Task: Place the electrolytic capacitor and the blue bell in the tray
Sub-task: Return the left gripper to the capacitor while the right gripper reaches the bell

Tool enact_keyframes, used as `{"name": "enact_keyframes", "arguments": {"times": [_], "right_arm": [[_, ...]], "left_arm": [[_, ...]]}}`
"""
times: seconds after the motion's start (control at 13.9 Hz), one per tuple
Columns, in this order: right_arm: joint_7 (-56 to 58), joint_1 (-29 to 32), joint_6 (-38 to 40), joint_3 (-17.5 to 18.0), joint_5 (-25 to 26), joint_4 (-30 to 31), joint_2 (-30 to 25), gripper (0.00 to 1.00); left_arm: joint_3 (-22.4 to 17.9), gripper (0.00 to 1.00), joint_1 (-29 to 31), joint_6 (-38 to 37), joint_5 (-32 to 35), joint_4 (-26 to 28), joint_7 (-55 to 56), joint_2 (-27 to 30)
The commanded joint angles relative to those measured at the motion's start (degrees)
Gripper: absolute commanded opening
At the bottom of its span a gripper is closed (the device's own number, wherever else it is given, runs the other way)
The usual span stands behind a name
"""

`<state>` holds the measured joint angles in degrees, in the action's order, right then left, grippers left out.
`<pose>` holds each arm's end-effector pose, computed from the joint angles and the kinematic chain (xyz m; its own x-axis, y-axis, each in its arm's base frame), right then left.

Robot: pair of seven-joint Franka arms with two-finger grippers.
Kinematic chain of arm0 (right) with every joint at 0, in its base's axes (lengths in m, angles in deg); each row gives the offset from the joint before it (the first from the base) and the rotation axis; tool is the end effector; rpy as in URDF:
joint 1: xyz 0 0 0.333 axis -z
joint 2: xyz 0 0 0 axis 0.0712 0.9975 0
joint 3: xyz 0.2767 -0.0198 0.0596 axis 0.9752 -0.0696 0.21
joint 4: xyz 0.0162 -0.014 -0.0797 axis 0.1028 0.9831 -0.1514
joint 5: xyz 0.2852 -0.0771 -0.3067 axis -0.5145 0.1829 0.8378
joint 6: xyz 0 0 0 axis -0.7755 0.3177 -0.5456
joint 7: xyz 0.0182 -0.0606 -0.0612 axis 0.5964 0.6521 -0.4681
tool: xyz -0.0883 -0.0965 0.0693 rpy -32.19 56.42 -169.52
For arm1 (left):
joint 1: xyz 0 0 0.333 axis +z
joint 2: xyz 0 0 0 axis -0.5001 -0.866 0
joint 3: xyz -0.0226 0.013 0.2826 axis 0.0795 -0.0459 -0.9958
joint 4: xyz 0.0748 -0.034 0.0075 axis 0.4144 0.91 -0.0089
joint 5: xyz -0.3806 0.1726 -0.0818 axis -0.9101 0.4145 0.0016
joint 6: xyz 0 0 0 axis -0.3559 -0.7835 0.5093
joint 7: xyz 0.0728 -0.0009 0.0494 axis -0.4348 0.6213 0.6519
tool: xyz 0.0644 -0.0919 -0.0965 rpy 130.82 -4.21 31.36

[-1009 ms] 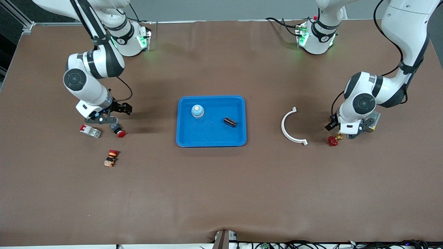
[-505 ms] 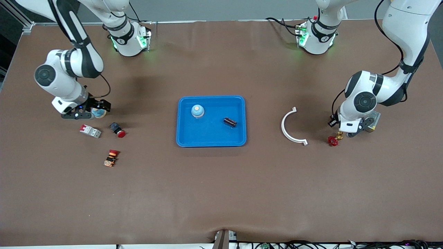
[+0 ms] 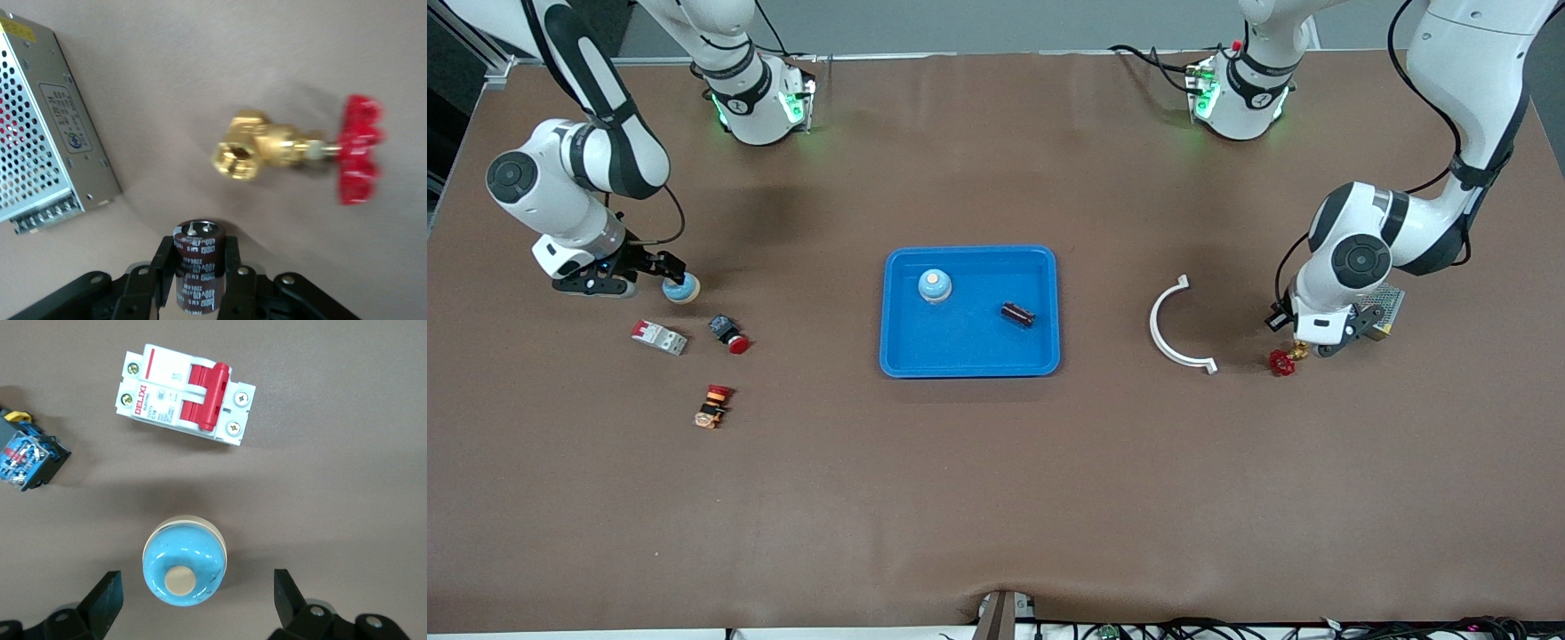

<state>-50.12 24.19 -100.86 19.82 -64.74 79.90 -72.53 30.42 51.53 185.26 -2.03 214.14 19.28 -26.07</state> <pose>0.4268 -0.1275 0.1148 0.9979 -0.0640 -0.0039 -0.0639 -0.9974 0.0323 0.5165 -0.0336 0.1002 0.8042 0.5944 0.0002 0.5781 -0.7819 -0.2333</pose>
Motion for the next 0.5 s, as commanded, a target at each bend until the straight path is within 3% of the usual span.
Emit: {"name": "enact_keyframes", "arguments": {"times": [0.0, 0.14, 0.43], "right_arm": [[-0.36, 2.22, -3.91, 1.31, 0.41, 1.58, 1.50, 1.00], [-0.80, 2.58, -6.02, 1.31, 0.32, 1.58, 3.34, 1.00], [-3.68, 1.35, -7.61, 1.48, 0.32, 1.40, 5.28, 1.00]], "left_arm": [[4.56, 0.00, 0.28, -7.25, -4.42, -4.21, 2.09, 1.29], [9.29, 0.00, 0.10, -11.65, -10.21, -7.03, 4.63, 1.29], [15.10, 0.00, -1.12, -14.39, -14.63, -11.43, 13.23, -0.28]]}}
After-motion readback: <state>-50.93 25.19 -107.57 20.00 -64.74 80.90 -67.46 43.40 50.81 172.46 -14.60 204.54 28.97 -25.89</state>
